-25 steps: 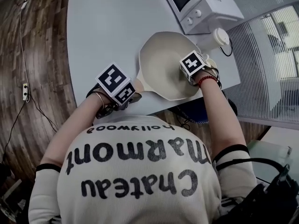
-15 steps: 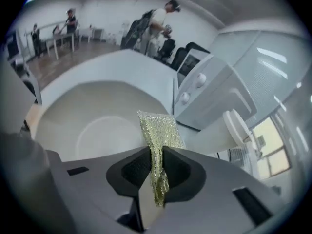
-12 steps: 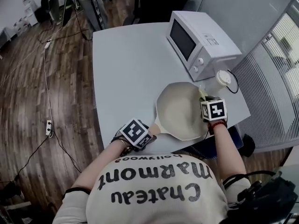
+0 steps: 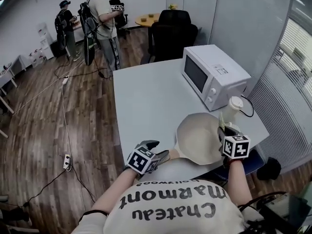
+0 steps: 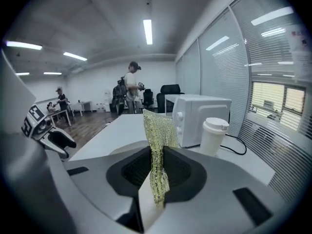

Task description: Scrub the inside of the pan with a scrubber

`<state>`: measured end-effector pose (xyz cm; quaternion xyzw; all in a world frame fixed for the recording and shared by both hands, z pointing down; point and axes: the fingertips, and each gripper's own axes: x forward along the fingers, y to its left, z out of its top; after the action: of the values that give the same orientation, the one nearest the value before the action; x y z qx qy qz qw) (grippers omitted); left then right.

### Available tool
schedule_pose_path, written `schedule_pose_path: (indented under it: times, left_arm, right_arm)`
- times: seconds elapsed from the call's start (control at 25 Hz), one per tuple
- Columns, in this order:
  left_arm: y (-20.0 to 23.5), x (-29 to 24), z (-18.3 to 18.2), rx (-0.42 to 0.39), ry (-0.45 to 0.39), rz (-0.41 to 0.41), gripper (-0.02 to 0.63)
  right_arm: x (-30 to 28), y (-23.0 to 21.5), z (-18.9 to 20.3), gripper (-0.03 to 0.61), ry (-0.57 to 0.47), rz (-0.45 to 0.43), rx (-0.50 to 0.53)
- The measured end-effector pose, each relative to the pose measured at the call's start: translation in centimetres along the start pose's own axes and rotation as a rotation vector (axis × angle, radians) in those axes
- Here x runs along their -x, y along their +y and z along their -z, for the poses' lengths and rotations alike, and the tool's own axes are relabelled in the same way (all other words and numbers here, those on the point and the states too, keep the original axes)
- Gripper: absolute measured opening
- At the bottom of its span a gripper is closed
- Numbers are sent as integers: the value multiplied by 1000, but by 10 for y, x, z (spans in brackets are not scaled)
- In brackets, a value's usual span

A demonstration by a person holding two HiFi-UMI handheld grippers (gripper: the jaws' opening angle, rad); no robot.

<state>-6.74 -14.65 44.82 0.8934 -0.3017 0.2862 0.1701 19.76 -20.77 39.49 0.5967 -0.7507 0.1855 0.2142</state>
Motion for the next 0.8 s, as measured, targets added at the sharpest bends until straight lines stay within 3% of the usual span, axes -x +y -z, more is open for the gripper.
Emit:
schedule_pose_path:
  times: [0.12,0.32,0.48,0.6,0.68,0.8]
  left_arm:
    - [14,34,-16,73,-124,-56,187]
    - [32,78,-6,336,-262,-92,-5]
    - [40,104,21,538,-322,-80,-6]
    - [37,111,38,654,-306,-43,-6]
    - [32,113,42,659,-300,-29,-6]
    - [24,116,38,623,-315,-20,-8]
  right_arm:
    - [10,20,13,71,16,-23,-34]
    - [19,51,23,71,-22,-76,-112]
    - [34,84,27,71,-59,-105,-95]
    - [50,113,31,71,-65,-166,-66]
    - [59,131,37,71,-34,-204,-27]
    - [68,145,44,71,15,-191,78]
